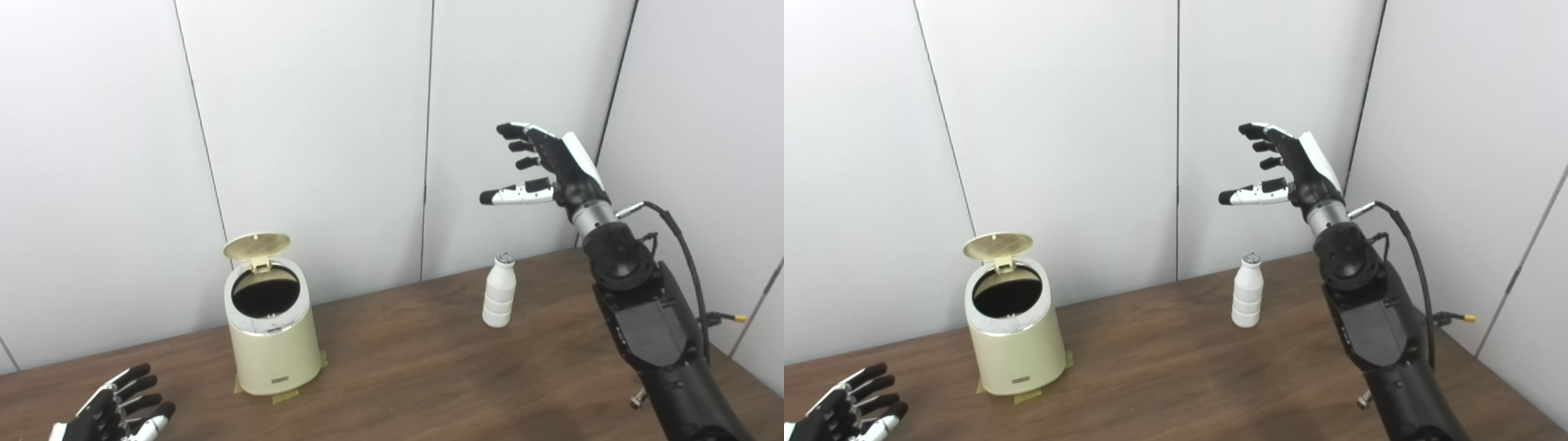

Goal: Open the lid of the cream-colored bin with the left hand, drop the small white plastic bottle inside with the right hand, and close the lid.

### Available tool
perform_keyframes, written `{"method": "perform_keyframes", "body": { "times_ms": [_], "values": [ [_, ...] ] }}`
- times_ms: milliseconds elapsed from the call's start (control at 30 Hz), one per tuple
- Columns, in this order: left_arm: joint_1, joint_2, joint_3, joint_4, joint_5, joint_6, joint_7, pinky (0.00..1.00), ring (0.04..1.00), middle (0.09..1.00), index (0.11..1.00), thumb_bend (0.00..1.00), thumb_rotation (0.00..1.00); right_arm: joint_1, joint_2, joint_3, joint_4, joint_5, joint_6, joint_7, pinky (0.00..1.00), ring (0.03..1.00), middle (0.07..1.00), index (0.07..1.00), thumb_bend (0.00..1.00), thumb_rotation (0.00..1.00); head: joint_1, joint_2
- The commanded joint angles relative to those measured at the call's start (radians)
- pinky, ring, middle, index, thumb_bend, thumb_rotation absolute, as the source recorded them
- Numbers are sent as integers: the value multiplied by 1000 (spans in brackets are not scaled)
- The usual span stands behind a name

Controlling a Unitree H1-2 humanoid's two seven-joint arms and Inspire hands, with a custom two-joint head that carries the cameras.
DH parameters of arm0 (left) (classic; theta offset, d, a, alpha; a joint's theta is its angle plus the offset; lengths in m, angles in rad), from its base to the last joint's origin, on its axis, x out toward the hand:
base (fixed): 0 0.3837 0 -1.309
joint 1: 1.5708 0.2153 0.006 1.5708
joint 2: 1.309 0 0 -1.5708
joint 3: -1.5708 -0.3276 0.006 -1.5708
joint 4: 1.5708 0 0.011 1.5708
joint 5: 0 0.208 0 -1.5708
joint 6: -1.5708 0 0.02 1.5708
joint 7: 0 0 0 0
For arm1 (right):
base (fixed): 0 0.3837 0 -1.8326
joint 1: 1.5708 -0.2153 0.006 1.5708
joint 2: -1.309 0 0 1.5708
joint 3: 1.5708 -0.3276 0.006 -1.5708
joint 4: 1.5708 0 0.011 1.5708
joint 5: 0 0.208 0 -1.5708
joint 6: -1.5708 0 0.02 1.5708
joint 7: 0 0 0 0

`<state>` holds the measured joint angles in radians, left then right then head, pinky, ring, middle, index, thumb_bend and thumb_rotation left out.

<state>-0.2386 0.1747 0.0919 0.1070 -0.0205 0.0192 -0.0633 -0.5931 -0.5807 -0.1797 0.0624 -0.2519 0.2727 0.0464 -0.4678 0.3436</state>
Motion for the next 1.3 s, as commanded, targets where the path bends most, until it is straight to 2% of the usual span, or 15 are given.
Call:
{"method": "perform_keyframes", "body": {
  "times_ms": [0,33,133,233,367,467,567,633,733,867,967,1133,1200,1267],
  "values": [
    [-35,18,1,-23,3,-23,0,552,702,769,803,560,52,-7,-42,-29,-12,29,4,12,743,840,879,861,883,230,-3,0],
    [-33,14,6,-30,-12,-10,-3,551,700,767,802,555,44,7,-45,-37,-8,44,5,21,756,850,890,874,892,241,-3,1],
    [-26,11,10,-43,-24,3,-9,653,723,771,810,535,5,44,-51,-48,-4,77,11,43,796,877,923,893,900,259,-3,3],
    [-23,14,10,-49,-22,8,-13,691,729,767,812,516,0,84,-58,-54,7,113,1,67,824,896,953,932,883,285,-6,7],
    [-22,15,6,-61,-16,13,-14,684,726,763,812,513,0,126,-45,-57,37,140,-25,68,821,895,971,973,892,304,-9,10],
    [-20,17,4,-71,-15,22,-15,680,728,764,812,511,0,156,-24,-63,53,165,-38,59,861,913,969,993,936,316,-12,12],
    [-20,18,4,-75,-17,24,-18,674,728,768,814,509,0,176,0,-80,59,207,-32,61,915,956,982,1000,910,271,-13,14],
    [-20,19,6,-75,-19,25,-19,680,733,774,816,507,0,189,8,-80,64,213,-45,58,863,942,987,1000,876,243,-14,15],
    [-19,20,6,-83,-20,31,-22,691,739,779,821,500,0,204,14,-74,69,213,-57,58,836,932,988,1000,879,263,-13,18],
    [-19,22,7,-86,-23,35,-25,715,745,782,827,489,0,217,32,-72,87,216,-69,49,829,917,999,1000,821,247,-14,20],
    [-18,23,5,-91,-19,37,-24,701,738,774,819,498,0,218,52,-75,118,219,-93,31,837,921,992,998,778,177,-14,22],
    [-14,23,6,-106,-24,50,-27,689,730,768,819,502,0,209,80,-76,186,214,-144,-5,838,901,967,971,759,109,-15,25],
    [-14,23,6,-109,-22,55,-26,685,728,765,816,505,0,202,90,-75,203,207,-148,-23,838,893,958,964,772,105,-15,27],
    [-14,23,5,-113,-22,60,-27,676,724,760,811,510,0,196,94,-70,223,201,-164,-35,832,879,939,955,809,146,-14,30]
  ]
}}
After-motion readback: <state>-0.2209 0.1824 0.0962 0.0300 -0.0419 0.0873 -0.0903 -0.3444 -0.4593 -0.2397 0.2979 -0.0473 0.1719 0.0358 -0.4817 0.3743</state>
